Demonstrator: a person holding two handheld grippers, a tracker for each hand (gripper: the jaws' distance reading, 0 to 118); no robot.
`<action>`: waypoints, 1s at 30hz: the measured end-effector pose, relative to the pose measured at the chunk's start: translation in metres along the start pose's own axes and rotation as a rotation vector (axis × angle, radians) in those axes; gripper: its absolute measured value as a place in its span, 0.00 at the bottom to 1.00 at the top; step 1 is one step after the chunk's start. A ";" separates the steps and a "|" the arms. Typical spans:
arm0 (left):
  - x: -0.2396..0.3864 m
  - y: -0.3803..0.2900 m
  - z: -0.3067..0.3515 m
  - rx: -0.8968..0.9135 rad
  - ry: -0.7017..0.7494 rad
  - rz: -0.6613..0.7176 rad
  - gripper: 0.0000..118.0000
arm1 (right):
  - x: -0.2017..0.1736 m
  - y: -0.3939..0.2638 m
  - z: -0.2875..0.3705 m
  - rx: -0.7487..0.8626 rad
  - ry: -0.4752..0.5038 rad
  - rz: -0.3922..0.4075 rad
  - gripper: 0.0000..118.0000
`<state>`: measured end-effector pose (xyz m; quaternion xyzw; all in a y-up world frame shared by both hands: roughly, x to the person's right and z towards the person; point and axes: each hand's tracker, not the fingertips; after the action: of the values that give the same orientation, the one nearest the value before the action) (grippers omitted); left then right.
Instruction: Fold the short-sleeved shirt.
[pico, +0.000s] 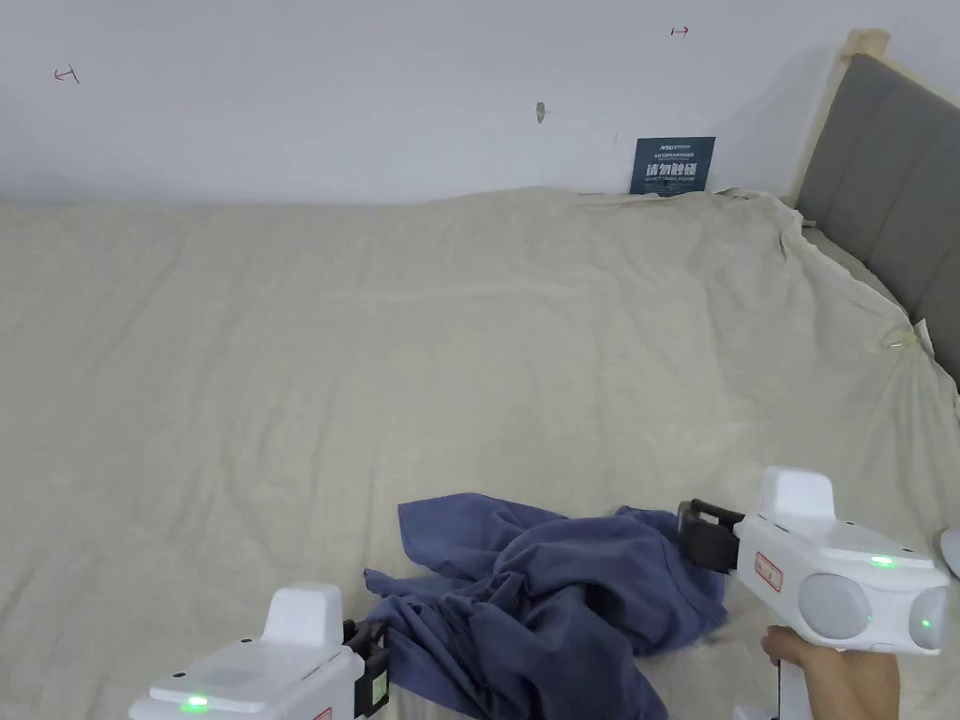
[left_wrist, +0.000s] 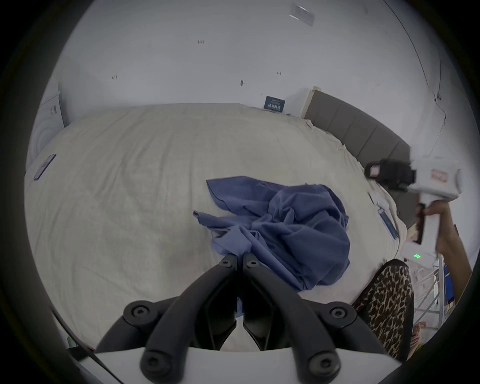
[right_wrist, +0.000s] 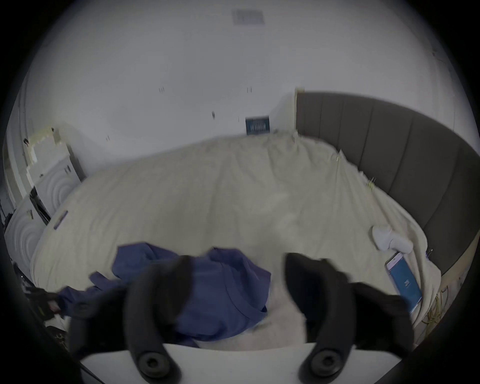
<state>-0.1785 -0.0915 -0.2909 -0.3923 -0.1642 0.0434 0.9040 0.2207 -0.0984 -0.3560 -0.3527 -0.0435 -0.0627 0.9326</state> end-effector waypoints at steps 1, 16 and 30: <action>-0.004 0.001 0.000 0.001 0.000 0.012 0.00 | 0.003 -0.002 -0.015 -0.030 0.002 0.003 0.80; -0.032 -0.009 -0.010 -0.026 0.012 0.088 0.00 | -0.023 -0.021 -0.104 -0.265 0.046 0.093 0.39; -0.041 0.005 0.008 0.056 -0.012 0.136 0.00 | -0.019 0.014 -0.007 -0.046 0.141 0.064 0.02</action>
<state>-0.2196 -0.0910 -0.2998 -0.3770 -0.1414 0.1116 0.9085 0.2047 -0.0911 -0.3731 -0.3699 0.0351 -0.0583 0.9266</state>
